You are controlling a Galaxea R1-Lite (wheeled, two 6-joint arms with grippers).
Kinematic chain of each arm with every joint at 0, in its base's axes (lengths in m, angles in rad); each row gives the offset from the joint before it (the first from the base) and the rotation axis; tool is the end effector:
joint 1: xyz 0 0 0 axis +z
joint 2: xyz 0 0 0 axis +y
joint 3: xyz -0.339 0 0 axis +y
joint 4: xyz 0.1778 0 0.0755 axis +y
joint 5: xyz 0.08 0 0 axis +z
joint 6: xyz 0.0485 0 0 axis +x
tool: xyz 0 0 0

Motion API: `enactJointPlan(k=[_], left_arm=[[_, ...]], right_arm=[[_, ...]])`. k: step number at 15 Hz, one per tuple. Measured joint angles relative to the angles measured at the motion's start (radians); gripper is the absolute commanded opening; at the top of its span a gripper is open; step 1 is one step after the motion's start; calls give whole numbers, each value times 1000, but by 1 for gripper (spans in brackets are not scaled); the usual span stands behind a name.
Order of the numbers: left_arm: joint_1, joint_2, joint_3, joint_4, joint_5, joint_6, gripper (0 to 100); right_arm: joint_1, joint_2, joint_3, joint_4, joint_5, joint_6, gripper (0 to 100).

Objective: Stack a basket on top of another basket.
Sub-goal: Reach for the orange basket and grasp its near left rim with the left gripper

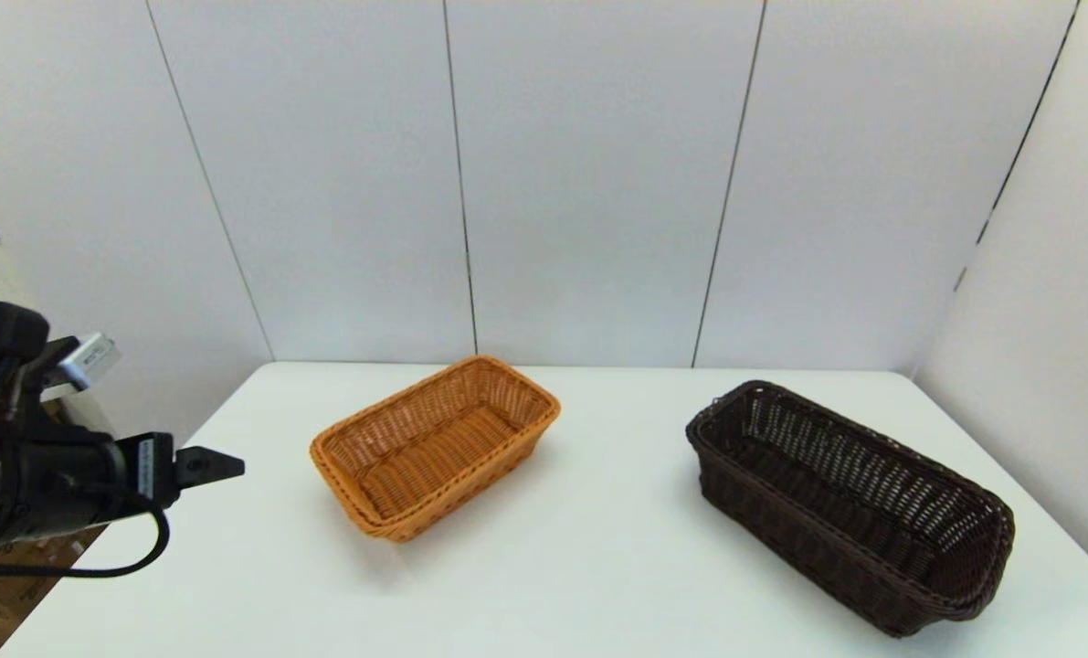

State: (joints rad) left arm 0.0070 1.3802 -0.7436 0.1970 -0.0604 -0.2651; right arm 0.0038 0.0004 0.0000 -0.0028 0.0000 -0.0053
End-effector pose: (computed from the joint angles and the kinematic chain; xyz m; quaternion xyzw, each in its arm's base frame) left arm 0.2100 -0.0015 0.1928 -0.1343 0.4043 0.0293 0.9042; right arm -0.0327 -0.0001 0.0759 -0.0026 -0.0012 0.0019 1.0000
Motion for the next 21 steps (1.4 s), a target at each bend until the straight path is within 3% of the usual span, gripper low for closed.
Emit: enactJointPlan(k=[4,14,21], left_arm=[[-1,177,-98,31,6,-133,100],[-46,421,-312,294,2,-326,100],[-135,558,-464,340,0,-448,100]], right_arm=[[0,0,0,0,0,0,100],[0,0,0,0,0,0,100],[0,0,0,0,0,0,100]])
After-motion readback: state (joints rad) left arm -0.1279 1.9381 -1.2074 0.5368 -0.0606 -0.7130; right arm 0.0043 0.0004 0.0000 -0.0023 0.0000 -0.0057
